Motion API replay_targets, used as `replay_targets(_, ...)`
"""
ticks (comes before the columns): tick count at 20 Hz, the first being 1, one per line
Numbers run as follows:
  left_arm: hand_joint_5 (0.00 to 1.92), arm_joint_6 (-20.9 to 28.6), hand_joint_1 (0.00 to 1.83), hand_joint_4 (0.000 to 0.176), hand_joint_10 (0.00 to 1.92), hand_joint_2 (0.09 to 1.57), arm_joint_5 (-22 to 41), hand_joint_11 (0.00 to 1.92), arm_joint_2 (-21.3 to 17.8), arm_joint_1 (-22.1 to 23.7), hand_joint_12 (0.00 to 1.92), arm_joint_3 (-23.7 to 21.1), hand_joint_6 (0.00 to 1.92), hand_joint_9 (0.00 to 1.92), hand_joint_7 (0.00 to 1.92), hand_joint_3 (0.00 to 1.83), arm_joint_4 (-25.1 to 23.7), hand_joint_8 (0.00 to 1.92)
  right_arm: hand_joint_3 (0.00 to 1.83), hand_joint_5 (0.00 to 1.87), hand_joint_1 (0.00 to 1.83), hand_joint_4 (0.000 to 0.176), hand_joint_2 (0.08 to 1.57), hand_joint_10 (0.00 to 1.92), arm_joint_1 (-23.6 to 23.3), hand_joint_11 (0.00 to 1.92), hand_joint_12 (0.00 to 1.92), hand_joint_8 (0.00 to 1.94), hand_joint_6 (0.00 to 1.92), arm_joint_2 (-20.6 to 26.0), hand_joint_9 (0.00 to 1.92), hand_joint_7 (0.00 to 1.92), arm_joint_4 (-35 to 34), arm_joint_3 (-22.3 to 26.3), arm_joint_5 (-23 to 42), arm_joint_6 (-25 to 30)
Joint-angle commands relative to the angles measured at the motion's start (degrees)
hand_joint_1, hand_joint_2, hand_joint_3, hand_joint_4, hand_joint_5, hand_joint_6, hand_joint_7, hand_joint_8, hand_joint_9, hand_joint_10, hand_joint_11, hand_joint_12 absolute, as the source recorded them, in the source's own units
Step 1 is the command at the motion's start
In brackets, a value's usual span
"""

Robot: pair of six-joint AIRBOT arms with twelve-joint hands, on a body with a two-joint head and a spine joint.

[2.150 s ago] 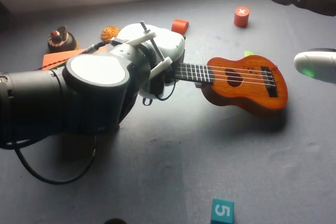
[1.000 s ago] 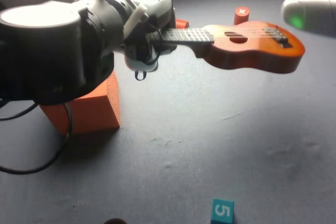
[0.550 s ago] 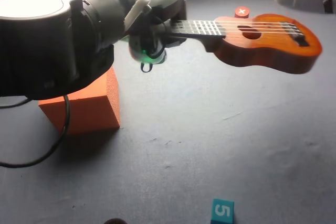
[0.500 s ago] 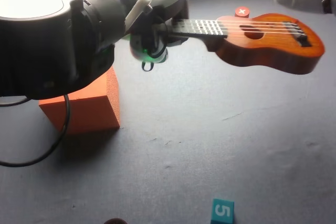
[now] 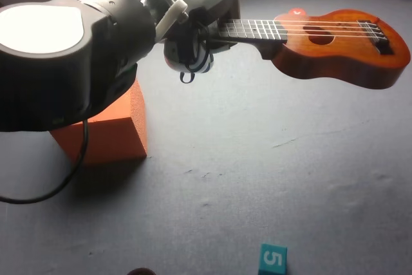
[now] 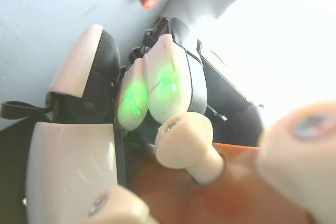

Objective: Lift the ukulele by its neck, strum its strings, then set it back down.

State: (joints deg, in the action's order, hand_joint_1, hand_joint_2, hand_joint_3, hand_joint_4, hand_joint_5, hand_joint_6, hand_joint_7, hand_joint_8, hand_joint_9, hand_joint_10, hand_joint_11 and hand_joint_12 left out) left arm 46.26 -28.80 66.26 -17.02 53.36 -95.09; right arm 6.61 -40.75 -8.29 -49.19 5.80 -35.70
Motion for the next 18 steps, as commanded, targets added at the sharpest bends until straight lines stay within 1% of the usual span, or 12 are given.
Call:
replay_targets(1,1.46,0.4,1.5,0.176,1.92,1.04,-0.9,1.69,-0.1,0.3,1.92,-0.3,1.92,1.63,1.56,0.45,-3.9,1.92,0.0,0.22,0.13,0.0,1.32,0.13,-1.1,0.0,0.43,0.0,0.13,0.0,0.12,0.24,-0.3,-0.5,6.1,0.8)
replay_targets(2,1.46,0.8,1.51,0.176,1.92,1.04,-0.9,1.7,0.0,0.2,1.92,-0.4,1.92,1.63,1.56,0.45,-4.4,1.92,0.0,0.22,0.14,0.0,1.32,0.15,-1.1,0.0,0.49,0.01,0.13,-0.6,0.14,0.25,-0.3,-0.8,5.9,0.8)
replay_targets(4,1.46,0.9,1.52,0.176,1.92,1.03,-0.9,1.69,0.0,-0.1,1.92,-0.5,1.92,1.63,1.55,0.45,-4.7,1.92,0.0,0.24,0.16,0.0,1.31,0.18,-1.2,0.0,0.52,0.01,0.14,-1.2,0.14,0.28,-0.3,-1.1,5.2,2.3)
replay_targets(6,1.47,1.5,1.53,0.175,1.92,1.03,-0.9,1.69,0.0,-0.3,1.92,-0.4,1.92,1.63,1.56,0.45,-5.4,1.92,0.0,0.23,0.16,0.0,1.32,0.21,-1.6,0.0,0.48,0.01,0.14,-1.7,0.12,0.28,-0.3,-1.0,4.0,5.5)
replay_targets(7,1.46,1.9,1.51,0.176,1.92,1.03,-0.9,1.68,0.0,-0.5,1.92,-0.3,1.92,1.62,1.55,0.47,-5.9,1.92,0.0,0.21,0.12,0.0,1.33,0.23,-1.7,0.0,0.45,0.0,0.13,-1.8,0.1,0.26,-0.5,-0.5,3.6,6.5)
replay_targets(8,1.46,1.9,1.51,0.176,1.92,1.03,-0.9,1.68,0.0,-0.5,1.92,-0.3,1.92,1.62,1.55,0.47,-6.0,1.92,0.0,0.21,0.12,0.0,1.33,0.23,-1.7,0.0,0.45,0.0,0.13,-1.8,0.1,0.26,-0.8,-0.5,3.6,6.5)
replay_targets(11,1.47,1.9,1.49,0.176,1.92,1.03,-0.9,1.7,0.0,-0.6,1.92,-0.3,1.92,1.64,1.57,0.48,-6.0,1.92,0.0,0.22,0.14,0.0,1.31,0.29,-1.0,0.0,0.62,0.0,0.13,-1.9,0.09,0.27,-2.1,-0.2,2.3,6.5)
replay_targets(12,1.47,1.9,1.51,0.176,1.92,1.02,-0.9,1.7,0.0,-0.6,1.92,-0.2,1.92,1.64,1.57,0.48,-6.0,1.92,0.0,0.22,0.14,0.0,1.31,0.3,-0.8,0.0,0.63,0.01,0.13,-1.9,0.09,0.28,-2.1,0.0,2.0,6.5)
replay_targets(14,1.47,2.0,1.51,0.176,1.92,1.02,-1.1,1.71,0.2,-0.5,1.92,0.0,1.92,1.64,1.57,0.48,-6.0,1.92,0.0,0.22,0.12,0.0,1.32,0.32,-0.6,0.0,0.49,0.0,0.14,-2.0,0.05,0.26,-2.1,0.5,2.0,6.5)
replay_targets(16,1.46,2.0,1.51,0.176,1.92,1.03,-1.1,1.7,0.3,-0.4,1.92,0.2,1.92,1.64,1.57,0.48,-6.0,1.92,0.0,0.24,0.14,0.0,1.32,0.34,-0.3,0.0,0.54,0.01,0.15,-2.1,0.07,0.28,-2.3,0.7,2.2,6.5)
replay_targets(17,1.47,2.0,1.51,0.176,1.92,1.02,-1.1,1.7,0.3,-0.3,1.92,0.2,1.92,1.63,1.56,0.48,-6.0,1.92,0.0,0.22,0.13,0.0,1.32,0.35,0.0,0.0,0.44,0.0,0.14,-2.2,0.05,0.27,-2.3,0.7,2.4,6.5)
replay_targets(18,1.46,2.0,1.52,0.176,1.92,1.01,-1.1,1.7,0.3,-0.3,1.92,0.3,1.92,1.63,1.56,0.48,-6.0,1.92,0.0,0.23,0.15,0.0,1.32,0.35,0.4,0.0,0.41,0.0,0.14,-2.3,0.05,0.27,-2.3,0.7,2.7,6.5)
